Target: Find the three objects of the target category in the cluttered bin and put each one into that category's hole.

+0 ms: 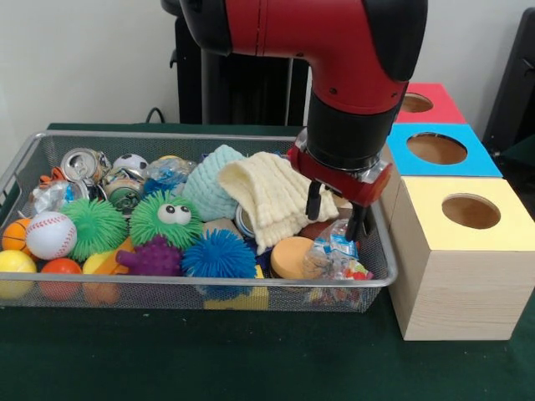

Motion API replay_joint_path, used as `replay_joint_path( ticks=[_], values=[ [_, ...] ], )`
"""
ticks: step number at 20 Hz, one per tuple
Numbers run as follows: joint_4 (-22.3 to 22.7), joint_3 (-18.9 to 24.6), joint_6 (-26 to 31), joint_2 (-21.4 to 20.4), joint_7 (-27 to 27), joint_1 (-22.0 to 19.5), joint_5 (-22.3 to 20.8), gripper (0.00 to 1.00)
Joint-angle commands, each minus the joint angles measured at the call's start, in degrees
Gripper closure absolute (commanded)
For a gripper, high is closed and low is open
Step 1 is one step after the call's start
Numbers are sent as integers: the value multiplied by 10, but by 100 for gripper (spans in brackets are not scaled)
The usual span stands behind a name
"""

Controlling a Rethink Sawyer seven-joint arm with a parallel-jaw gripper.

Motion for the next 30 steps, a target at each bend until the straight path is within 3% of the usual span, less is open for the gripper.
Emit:
replay_joint_path(
  ticks=[1, 30],
  values=[
    [-3, 57, -5, 21, -84, -3, -31, 0],
    [-19, 75, -43, 50, -103, -17, -48, 0]
  ],
)
